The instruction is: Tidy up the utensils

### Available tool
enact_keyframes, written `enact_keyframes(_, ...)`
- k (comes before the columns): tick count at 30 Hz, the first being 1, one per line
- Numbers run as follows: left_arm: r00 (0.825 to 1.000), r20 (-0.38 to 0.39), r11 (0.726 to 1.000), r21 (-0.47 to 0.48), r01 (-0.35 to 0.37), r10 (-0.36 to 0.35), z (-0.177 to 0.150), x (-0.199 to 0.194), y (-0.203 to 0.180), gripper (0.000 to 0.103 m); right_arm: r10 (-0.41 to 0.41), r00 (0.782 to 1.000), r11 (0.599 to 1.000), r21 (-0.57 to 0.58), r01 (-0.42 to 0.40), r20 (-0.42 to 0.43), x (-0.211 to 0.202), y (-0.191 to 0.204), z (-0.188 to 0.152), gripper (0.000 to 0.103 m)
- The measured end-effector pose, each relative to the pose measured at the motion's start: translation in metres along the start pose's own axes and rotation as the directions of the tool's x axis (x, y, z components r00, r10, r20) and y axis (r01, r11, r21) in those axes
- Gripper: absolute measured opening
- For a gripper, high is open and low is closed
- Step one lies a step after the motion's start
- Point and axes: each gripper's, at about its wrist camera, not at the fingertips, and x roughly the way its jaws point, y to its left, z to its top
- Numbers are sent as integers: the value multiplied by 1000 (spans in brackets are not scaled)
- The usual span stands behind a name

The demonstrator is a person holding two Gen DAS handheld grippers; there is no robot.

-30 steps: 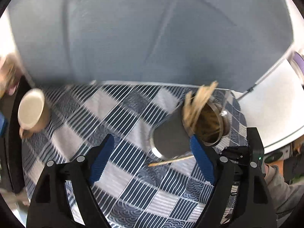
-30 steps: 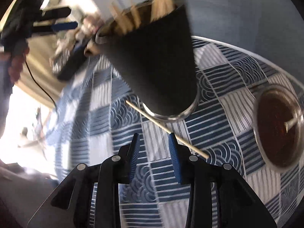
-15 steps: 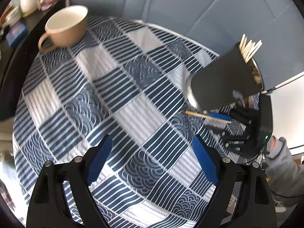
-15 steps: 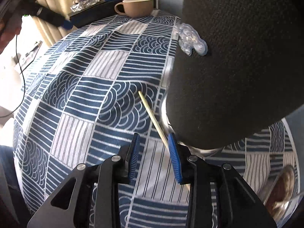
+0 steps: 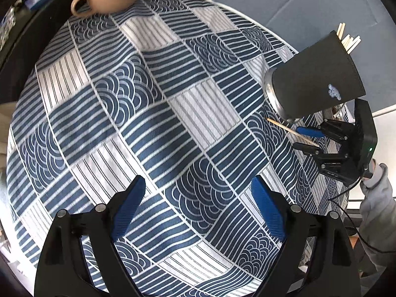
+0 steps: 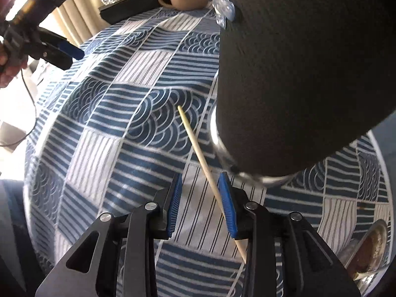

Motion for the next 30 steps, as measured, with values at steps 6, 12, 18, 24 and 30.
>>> enact_keyframes(6, 1000, -25, 1000, -7, 1, -1, -8, 8, 1, 86, -42, 999, 997, -69, 44, 23, -2, 10, -1, 31)
enact_keyframes(12, 999, -44, 1000, -10, 2, -2, -16, 12, -1, 86, -48, 999, 994, -100, 47, -11, -4, 20, 6, 7)
enact_keyframes(18, 998, -59, 1000, -16, -5, 4, -22, 15, -3, 86, 17, 1000, 999, -39, -17, -2, -17, 20, -6, 5)
enact_keyframes(24, 997, -77, 1000, -13, -24, 23, -26, 15, -2, 86, 197, 965, 960, 164, -226, 174, -53, 10, -24, 5)
enact_keyframes(30, 994, -107, 1000, -9, -19, 18, -29, 20, 3, 86, 241, 873, 923, 179, -341, 423, -115, 17, -24, 5)
